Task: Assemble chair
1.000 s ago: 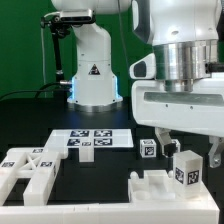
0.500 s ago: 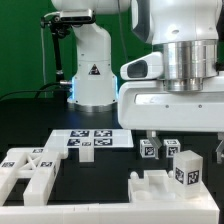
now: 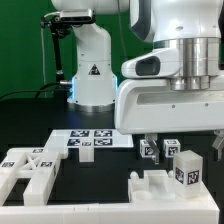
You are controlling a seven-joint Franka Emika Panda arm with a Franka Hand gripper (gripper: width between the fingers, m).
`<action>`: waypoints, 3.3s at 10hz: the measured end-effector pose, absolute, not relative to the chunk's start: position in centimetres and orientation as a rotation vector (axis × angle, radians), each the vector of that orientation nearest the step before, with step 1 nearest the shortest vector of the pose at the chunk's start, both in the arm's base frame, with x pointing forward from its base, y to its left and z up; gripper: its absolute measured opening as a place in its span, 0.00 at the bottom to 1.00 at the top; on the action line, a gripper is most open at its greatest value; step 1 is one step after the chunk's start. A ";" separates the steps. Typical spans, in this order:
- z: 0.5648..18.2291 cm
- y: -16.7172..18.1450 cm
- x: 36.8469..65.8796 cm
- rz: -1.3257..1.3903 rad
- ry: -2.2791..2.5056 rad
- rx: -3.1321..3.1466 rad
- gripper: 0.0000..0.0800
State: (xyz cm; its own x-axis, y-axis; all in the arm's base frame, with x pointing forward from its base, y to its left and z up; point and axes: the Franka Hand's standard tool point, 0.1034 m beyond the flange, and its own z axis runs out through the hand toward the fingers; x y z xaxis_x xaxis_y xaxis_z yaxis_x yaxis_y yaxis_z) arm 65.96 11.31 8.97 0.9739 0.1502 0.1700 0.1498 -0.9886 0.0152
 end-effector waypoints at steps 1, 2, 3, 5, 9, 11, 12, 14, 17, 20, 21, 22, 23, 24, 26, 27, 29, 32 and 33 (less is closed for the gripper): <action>9.1 11.3 66.0 0.272 0.340 3.100 0.81; 9.1 11.3 66.0 0.272 0.416 3.084 0.81; 9.1 11.3 66.0 0.271 0.428 3.082 0.78; 9.1 11.3 66.0 0.271 0.425 3.082 0.57; 9.1 11.3 66.0 0.274 0.219 3.120 0.35; 9.0 11.2 66.1 0.286 -0.144 3.149 0.35; 9.0 11.2 66.1 0.297 -0.321 3.146 0.35; 9.2 11.7 66.4 0.323 -0.650 3.118 0.35; 9.0 13.4 65.9 0.294 -1.255 3.005 0.35; 8.9 13.9 65.9 0.273 -1.622 2.885 0.34; 8.9 14.0 65.8 0.271 -1.628 2.884 0.49; 8.9 14.0 65.8 0.272 -1.615 2.890 0.69; 8.9 14.0 65.8 0.272 -1.614 2.890 0.69; 8.9 14.0 65.8 0.275 -1.586 2.904 0.78; 8.9 14.0 65.7 0.273 -1.472 2.952 0.81; 8.9 13.9 65.7 0.284 -1.367 2.994 0.81; 9.0 13.4 65.8 0.311 -1.058 3.090 0.81; 8.9 13.1 65.9 0.332 -0.640 3.170 0.81; 8.9 12.7 65.9 0.335 -0.448 3.184 0.81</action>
Offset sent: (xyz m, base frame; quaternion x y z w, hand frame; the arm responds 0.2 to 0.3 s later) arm 0.0000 0.0000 0.0000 0.0000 0.0000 0.0000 1.0000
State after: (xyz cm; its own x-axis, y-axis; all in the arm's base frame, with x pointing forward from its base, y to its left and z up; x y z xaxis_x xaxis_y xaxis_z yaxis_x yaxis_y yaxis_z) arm 65.87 12.73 8.89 0.9402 -0.2819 0.1912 -0.2629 -0.9575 -0.1188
